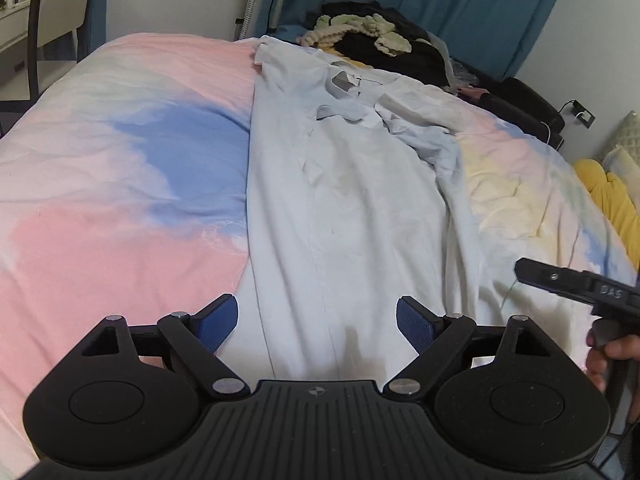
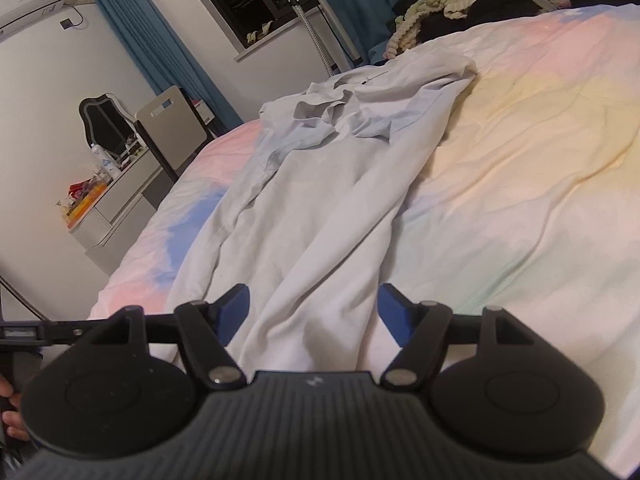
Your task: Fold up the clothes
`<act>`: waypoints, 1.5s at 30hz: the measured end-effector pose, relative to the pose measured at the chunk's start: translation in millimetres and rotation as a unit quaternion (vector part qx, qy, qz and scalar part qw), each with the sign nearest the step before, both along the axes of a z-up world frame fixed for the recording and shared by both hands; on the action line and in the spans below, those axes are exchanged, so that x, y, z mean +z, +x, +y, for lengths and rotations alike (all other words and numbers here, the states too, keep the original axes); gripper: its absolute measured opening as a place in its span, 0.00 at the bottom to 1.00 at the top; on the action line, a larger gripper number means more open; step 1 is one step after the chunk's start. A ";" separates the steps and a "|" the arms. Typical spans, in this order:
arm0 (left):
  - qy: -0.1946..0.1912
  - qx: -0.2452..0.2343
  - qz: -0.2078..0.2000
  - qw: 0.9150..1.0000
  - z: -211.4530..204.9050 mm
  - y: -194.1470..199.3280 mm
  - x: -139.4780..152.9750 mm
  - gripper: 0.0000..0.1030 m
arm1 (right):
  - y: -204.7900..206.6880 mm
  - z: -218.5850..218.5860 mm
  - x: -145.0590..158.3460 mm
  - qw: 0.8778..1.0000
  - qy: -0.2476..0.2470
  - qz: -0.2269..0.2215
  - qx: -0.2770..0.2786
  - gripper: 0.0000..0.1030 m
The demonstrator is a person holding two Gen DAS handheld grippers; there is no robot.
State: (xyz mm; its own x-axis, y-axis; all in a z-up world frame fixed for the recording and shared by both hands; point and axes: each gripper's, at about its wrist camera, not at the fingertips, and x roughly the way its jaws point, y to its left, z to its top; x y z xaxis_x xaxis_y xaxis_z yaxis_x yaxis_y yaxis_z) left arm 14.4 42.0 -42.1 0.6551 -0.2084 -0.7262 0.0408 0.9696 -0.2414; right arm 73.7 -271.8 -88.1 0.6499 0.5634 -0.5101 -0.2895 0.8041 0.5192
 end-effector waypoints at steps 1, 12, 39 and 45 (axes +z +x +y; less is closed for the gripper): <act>0.000 0.001 0.002 1.000 0.3 0.3 -1.8 0.86 | -0.9 -0.2 1.1 1.000 -0.001 -0.001 -0.003 0.71; 0.016 -0.016 0.029 0.999 -4.1 -1.9 -13.2 0.89 | -4.6 5.5 -3.2 0.999 -0.023 0.023 -0.012 0.71; 0.028 0.008 0.104 0.994 14.2 12.6 -23.3 0.90 | -37.4 36.5 -35.3 0.975 0.000 0.206 0.080 0.74; 0.005 0.024 0.136 0.990 29.6 20.7 -27.9 0.90 | -44.8 49.3 -37.4 0.969 -0.016 0.216 0.122 0.75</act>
State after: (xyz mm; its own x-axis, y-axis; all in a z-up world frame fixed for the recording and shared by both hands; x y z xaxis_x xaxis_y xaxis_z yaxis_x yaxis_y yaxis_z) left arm 35.1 71.6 -70.1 0.4433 -0.1749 -0.8792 -0.0702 0.9710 -0.2285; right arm 28.9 -222.5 -125.5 0.2208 0.6535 -0.7240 -0.2348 0.7561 0.6108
